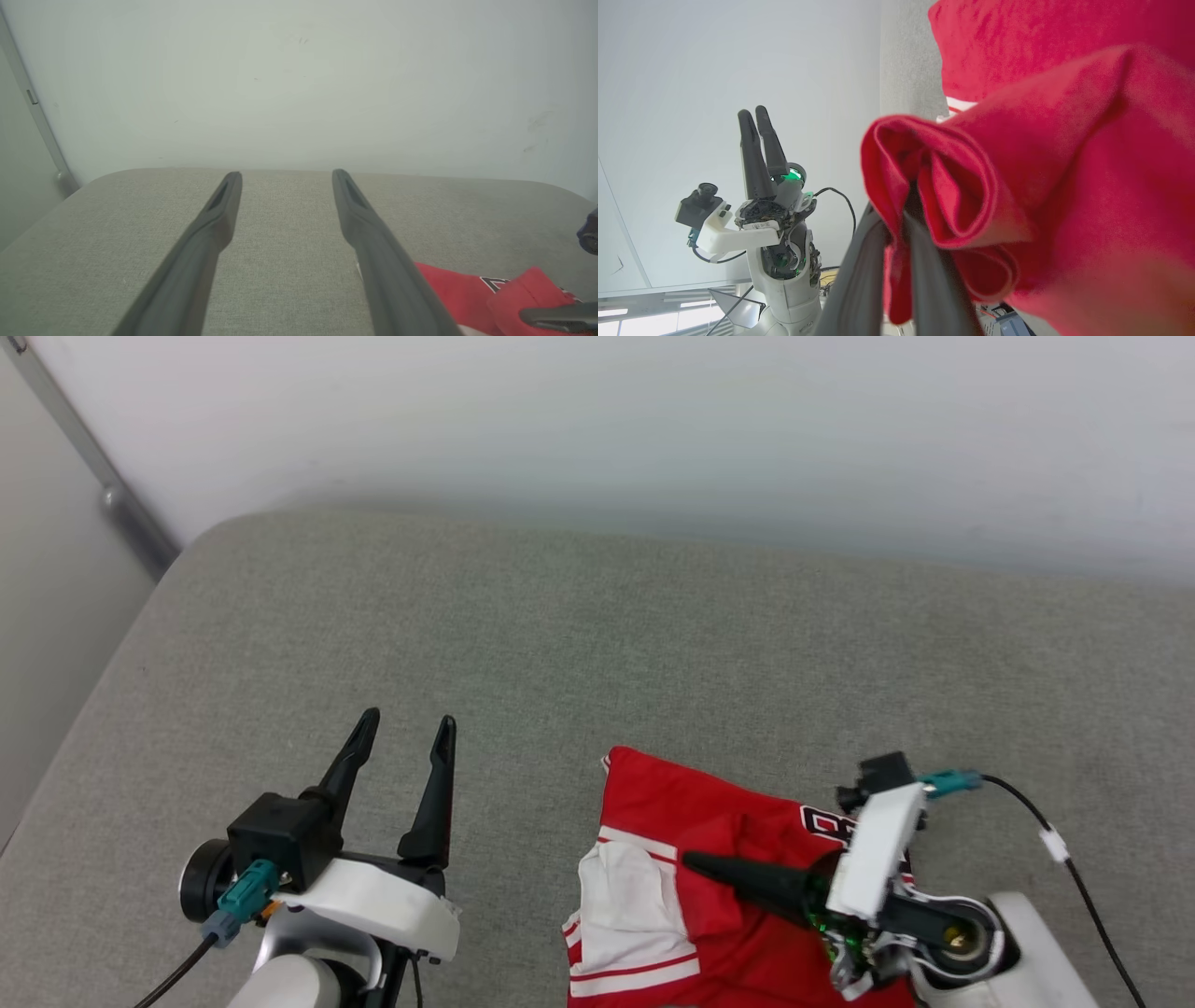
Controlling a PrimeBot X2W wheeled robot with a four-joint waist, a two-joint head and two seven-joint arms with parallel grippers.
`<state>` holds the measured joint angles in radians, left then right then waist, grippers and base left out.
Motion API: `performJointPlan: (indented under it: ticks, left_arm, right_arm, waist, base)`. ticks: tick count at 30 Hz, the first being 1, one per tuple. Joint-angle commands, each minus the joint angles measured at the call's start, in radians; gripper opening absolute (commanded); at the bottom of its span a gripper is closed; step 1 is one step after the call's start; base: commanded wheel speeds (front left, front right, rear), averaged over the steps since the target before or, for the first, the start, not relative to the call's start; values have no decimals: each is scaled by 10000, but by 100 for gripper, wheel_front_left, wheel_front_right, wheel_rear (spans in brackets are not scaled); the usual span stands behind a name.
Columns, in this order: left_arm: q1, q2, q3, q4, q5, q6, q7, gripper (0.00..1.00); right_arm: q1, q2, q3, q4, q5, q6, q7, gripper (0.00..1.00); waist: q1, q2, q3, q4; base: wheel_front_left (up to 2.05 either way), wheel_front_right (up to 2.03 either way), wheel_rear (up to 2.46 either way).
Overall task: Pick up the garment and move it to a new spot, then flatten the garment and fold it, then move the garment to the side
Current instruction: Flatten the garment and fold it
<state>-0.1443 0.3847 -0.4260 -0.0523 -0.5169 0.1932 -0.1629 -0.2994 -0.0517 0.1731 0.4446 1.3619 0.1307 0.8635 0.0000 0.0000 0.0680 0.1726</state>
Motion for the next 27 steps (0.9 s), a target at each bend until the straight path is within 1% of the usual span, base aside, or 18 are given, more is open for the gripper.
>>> performJointPlan:
  ticks: [1,4,7,8,9,10,14,15,20,22,24,26,27]
  left_arm:
    - [-134,-36,-20,16,-59,-10,-63,100]
    - [-250,-82,-30,38,-39,-8,-107,100]
    - [-306,-152,-48,98,-41,-1,-185,100]
    - [-313,-167,-51,115,-44,15,-191,100]
    - [-337,-178,-46,134,-49,18,-226,100]
    - [-365,-182,-37,174,-66,-3,-252,100]
    - [-429,-200,-7,307,-81,-27,-332,100]
    - [-443,-220,-32,358,-92,11,-312,100]
    - [-337,-184,-26,370,-122,87,-280,100]
    - [-266,-161,-27,372,-129,117,-273,100]
    - [-234,-140,-11,374,-127,175,-250,100]
    - [-145,-108,20,370,-136,224,-255,100]
    - [-91,-101,33,358,-146,262,-256,100]
  right_arm:
    - [-196,23,140,61,-34,0,-77,0]
    - [-536,19,921,300,-176,0,-675,0]
    - [-849,21,1445,597,-610,0,-1261,0]
    - [-935,18,1542,710,-761,0,-1491,18]
    - [-994,18,1668,815,-884,0,-1614,49]
    - [-1064,21,1832,877,-1003,0,-1687,100]
    - [-1291,0,2231,843,-1235,0,-1707,100]
    - [-1492,-245,2650,488,-1623,0,-1616,100]
    - [-1603,-799,3385,-615,-2449,0,-1587,100]
    - [-1634,-1215,3616,-1145,-3088,0,-1803,100]
    - [-1604,-1611,3700,-1645,-3881,0,-2280,100]
    - [-1495,-2047,3498,-1968,-5024,0,-2944,100]
    - [-1355,-2166,3322,-2078,-5504,0,-3223,100]
  waist:
    - [0,0,127,96]
    - [0,0,356,196]
    - [0,0,527,248]
    - [0,0,570,253]
    - [0,0,614,256]
    - [0,0,642,256]
    - [0,0,677,192]
    - [0,0,617,92]
    - [0,0,436,-113]
    - [0,0,349,-197]
    - [0,0,264,-273]
    - [0,0,163,-374]
    - [0,0,118,-429]
  base:
    - [0,0,0]
    - [0,0,0]
    - [0,0,0]
    - [0,0,0]
    - [0,0,0]
    - [0,0,0]
    - [0,0,0]
    - [0,0,0]
    - [0,0,0]
    - [0,0,0]
    - [0,0,0]
    - [0,0,0]
    - [0,0,0]
